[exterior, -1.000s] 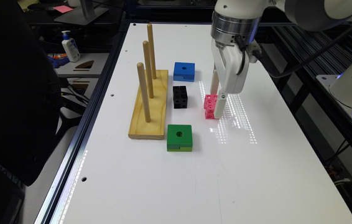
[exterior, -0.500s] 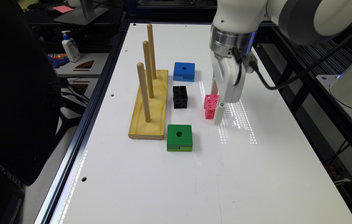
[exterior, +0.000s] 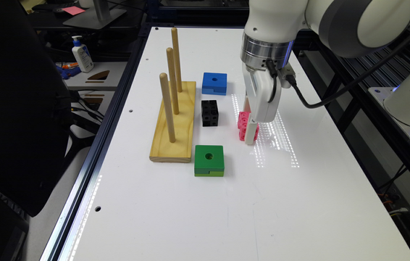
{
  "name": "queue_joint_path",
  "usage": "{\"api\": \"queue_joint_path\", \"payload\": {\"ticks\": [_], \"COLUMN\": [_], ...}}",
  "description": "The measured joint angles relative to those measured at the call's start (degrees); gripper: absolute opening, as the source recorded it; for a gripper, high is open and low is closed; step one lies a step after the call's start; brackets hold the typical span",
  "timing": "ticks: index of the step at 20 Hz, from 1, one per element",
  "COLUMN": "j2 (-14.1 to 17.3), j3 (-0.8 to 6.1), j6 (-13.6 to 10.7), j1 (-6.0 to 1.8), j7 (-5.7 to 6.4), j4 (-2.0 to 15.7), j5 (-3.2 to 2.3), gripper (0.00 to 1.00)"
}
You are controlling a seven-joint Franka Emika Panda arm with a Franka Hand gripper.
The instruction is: Pick up pink block.
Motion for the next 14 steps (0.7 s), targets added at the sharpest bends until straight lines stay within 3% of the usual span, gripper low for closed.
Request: {"api": "queue_joint_path", "payload": {"ticks": [10, 14], "j2": [-0.49, -2.97], "j3": [0.01, 0.05], "j6": [-0.22, -2.56], "j1": [0.02, 0.02], "j7": [0.0, 0.0], "j4": [-0.08, -0.12], "j5": [0.0, 0.0], "gripper": [0.0, 0.0]}}
